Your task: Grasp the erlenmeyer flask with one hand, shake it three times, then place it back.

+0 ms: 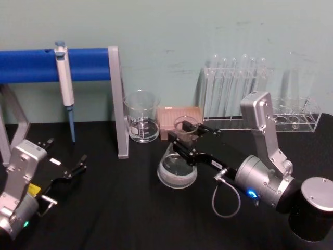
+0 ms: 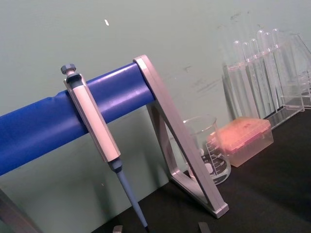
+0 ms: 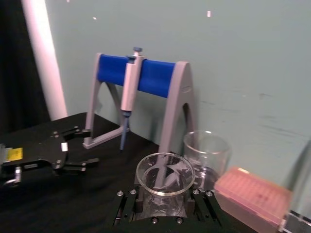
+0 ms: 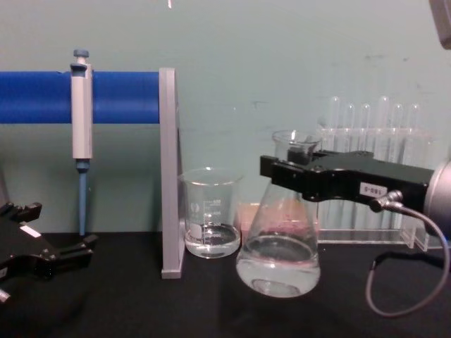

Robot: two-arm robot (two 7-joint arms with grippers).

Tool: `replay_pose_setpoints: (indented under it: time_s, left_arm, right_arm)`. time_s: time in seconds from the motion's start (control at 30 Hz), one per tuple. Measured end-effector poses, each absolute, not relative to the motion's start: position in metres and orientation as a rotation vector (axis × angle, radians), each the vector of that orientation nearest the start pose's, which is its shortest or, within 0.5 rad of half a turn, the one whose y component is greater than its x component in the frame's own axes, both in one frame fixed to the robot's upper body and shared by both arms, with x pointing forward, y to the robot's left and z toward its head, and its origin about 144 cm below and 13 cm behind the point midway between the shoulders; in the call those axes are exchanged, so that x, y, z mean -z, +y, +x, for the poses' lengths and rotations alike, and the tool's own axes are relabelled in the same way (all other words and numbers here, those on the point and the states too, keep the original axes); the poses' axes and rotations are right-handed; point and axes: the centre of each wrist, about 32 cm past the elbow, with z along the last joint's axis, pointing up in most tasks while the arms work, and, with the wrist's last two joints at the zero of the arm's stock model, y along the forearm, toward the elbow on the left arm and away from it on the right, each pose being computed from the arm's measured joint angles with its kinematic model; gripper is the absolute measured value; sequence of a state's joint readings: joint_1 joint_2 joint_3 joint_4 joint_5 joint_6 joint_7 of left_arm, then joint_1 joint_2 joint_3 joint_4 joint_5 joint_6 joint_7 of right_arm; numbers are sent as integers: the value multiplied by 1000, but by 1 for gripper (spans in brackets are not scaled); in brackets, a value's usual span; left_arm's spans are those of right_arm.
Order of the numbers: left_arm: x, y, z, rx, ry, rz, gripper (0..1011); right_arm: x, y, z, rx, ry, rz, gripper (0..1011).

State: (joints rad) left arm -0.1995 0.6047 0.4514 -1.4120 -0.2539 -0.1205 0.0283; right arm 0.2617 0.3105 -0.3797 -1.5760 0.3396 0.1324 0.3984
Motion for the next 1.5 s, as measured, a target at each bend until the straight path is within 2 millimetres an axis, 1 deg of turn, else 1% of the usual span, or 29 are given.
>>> replay_pose_setpoints:
  time_s: [0.43,0.97,1.3,1.5]
  left_arm:
    - [-1140,310,489,-1248,-285,305,1001]
    - [-1140,310,489,-1248,-285,304,1001]
    - [-1140,310,489,-1248,-285,305,1001]
    - [-1140,310,489,-1248,-285,304,1001]
  right_arm:
    - [-1211,-194,512,695,-28,-27,457]
    - [-1212,-194,512,593,-29,-30,456]
    - [-1213,-196,512,646,-40,-25,457]
    - [-1213,-198,510,733,-47,-19,457]
